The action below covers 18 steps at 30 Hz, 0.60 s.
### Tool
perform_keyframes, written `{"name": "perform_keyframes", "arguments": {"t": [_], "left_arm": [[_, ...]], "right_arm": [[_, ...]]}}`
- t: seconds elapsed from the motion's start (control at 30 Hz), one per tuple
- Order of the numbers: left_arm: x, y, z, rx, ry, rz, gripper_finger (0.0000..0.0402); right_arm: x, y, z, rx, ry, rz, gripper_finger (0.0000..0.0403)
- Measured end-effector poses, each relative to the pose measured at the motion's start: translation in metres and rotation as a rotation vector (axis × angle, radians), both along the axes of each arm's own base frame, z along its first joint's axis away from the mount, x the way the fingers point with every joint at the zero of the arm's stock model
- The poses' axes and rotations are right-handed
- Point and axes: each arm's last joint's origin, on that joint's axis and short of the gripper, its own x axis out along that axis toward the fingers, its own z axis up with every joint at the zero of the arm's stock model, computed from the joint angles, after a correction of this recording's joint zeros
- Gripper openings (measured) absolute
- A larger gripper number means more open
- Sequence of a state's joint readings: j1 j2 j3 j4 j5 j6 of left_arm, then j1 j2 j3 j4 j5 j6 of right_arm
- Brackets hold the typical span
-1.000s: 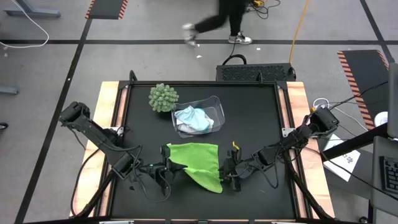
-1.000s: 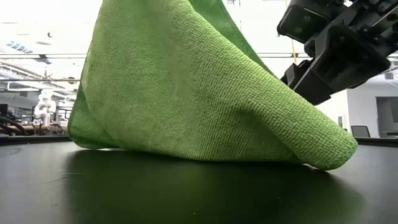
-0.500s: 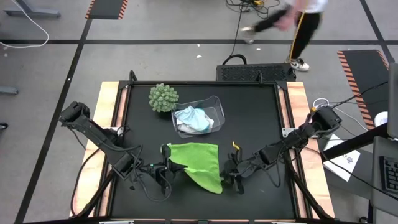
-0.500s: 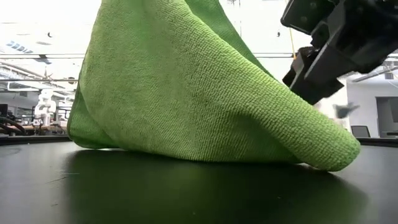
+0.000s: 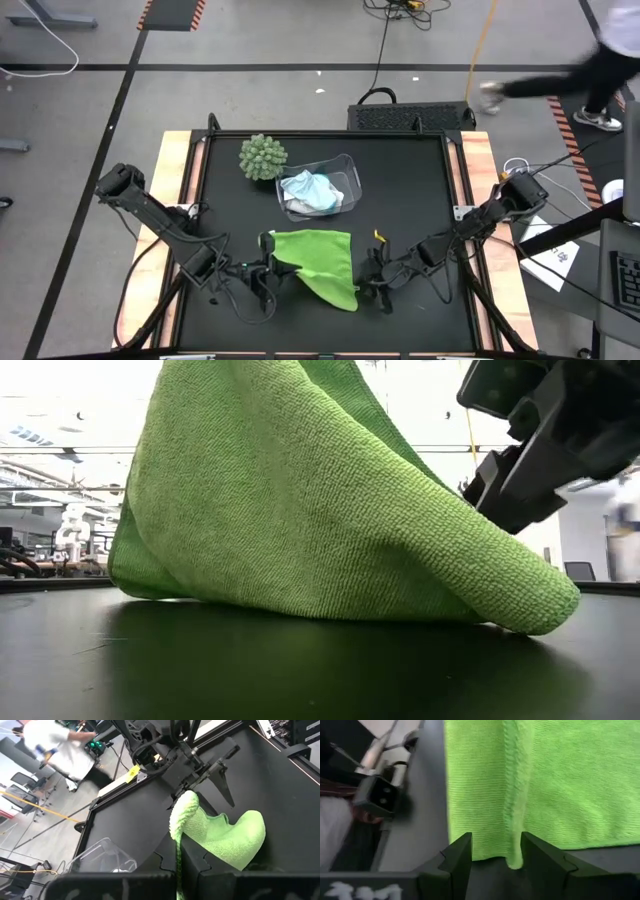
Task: Fold microfiber towels
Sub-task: Fold the green towel
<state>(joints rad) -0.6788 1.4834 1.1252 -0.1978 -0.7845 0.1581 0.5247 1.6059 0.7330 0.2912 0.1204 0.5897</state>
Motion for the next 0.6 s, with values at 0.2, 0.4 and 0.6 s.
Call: {"name": "perform_keyframes", "arguments": {"t": [0.2, 0.4, 0.6], "left_arm": [[0.000, 0.000, 0.001, -0.002, -0.007, -0.003, 0.0003], [0.001, -0.001, 0.001, 0.007, -0.011, -0.010, 0.0003], [0.001, -0.001, 0.002, 0.014, -0.011, -0.013, 0.0003]], "right_arm": [[0.001, -0.001, -0.003, -0.023, 0.001, -0.024, 0.0162], [0.002, -0.002, -0.005, -0.084, -0.017, -0.016, 0.0161], [0.005, -0.005, -0.017, -0.120, 0.020, -0.010, 0.0109]]}}
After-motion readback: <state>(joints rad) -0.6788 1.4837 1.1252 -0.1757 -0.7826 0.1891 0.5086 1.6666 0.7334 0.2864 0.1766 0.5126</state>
